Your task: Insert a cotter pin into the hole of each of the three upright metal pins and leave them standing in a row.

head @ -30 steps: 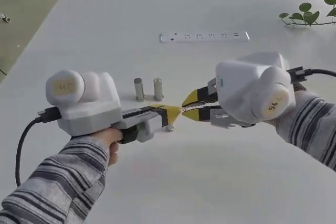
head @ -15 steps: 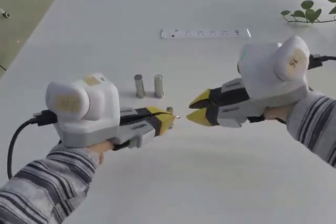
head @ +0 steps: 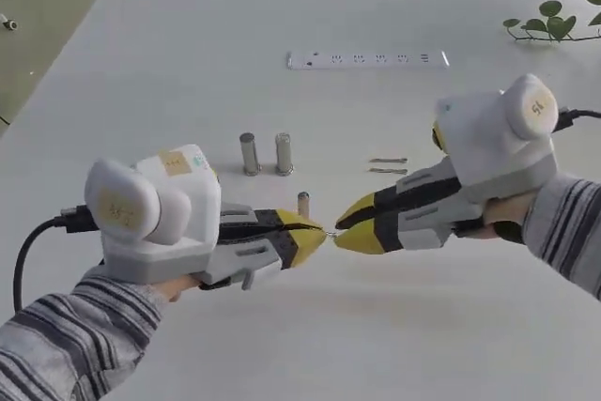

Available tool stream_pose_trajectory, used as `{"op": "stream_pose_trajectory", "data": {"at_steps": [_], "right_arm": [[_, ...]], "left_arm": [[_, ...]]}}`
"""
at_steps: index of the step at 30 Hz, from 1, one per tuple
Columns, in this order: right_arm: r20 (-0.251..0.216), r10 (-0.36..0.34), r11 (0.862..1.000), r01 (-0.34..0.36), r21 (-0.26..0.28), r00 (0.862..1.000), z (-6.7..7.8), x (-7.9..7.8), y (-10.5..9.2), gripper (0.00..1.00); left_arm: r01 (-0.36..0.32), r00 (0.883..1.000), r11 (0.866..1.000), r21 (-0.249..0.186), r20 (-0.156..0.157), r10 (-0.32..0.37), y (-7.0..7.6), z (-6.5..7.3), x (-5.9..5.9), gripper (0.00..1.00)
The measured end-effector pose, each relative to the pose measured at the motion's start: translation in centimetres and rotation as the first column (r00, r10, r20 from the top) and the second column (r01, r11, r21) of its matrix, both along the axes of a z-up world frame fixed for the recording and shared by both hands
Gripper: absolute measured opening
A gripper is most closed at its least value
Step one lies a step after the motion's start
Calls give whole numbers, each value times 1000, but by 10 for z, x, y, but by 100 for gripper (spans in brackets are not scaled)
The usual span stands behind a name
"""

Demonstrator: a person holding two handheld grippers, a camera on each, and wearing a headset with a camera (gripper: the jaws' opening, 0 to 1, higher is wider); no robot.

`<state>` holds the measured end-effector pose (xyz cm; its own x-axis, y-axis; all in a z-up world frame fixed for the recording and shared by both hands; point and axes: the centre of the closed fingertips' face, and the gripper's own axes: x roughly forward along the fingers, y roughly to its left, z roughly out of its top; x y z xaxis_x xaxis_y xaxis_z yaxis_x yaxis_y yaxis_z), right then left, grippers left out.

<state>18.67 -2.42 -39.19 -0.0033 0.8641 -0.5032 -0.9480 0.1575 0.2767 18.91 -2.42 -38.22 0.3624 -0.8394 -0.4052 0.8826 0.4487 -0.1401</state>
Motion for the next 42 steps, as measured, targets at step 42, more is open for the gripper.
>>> {"op": "stream_pose_trajectory", "data": {"at_steps": [42], "right_arm": [[230,247,965,-216,-151,942,-8,-5,-4,0]], "left_arm": [[-36,999,999,-22,-17,36,0,-8,-5,0]]}}
